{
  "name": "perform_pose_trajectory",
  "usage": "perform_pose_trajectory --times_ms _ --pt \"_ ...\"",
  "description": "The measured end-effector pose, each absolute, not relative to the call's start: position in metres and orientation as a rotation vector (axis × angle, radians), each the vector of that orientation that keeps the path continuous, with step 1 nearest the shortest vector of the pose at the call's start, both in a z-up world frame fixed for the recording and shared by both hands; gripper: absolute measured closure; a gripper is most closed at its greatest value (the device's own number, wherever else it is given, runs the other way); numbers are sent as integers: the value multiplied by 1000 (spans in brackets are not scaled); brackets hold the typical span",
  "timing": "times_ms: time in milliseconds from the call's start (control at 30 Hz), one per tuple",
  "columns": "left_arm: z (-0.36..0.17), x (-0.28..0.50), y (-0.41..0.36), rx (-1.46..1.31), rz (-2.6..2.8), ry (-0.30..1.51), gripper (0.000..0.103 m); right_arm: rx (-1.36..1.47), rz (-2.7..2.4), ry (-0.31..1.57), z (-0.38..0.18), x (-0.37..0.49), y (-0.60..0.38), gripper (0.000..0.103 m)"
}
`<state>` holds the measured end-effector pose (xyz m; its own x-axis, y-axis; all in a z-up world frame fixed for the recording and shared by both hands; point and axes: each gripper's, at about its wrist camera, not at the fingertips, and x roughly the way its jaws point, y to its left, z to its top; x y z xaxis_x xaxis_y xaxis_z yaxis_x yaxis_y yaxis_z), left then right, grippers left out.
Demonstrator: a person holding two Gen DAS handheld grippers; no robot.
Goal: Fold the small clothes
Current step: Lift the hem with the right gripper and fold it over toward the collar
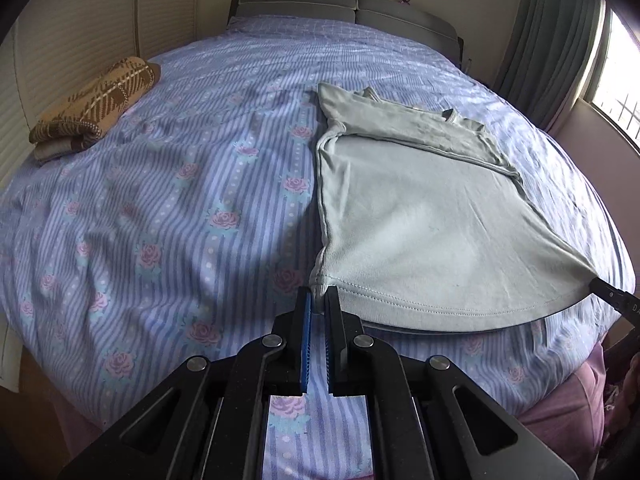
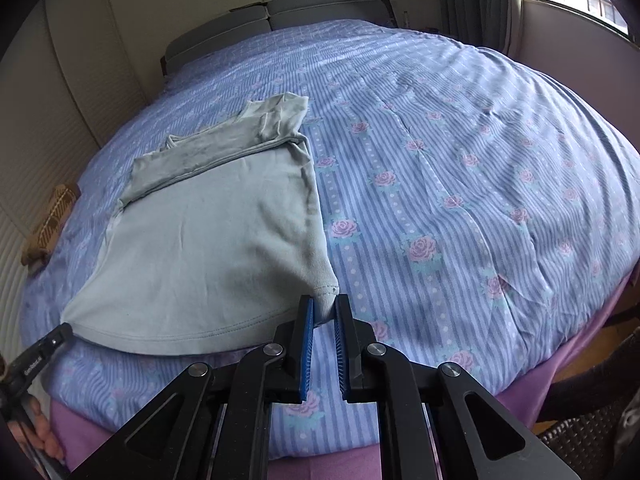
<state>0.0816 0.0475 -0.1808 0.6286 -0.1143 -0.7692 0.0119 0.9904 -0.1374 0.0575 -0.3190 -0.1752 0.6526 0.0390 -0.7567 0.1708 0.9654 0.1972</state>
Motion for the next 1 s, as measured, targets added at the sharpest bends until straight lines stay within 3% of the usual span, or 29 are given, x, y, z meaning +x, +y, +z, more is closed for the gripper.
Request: perform_pose_trajectory --times_ms 500,1000 --pt "-101 110 52 -204 -79 721 95 370 -20 663 -99 66 -329 92" --pt "-94 231 55 -299 -27 695 95 416 -84 591 -78 171 -337 92"
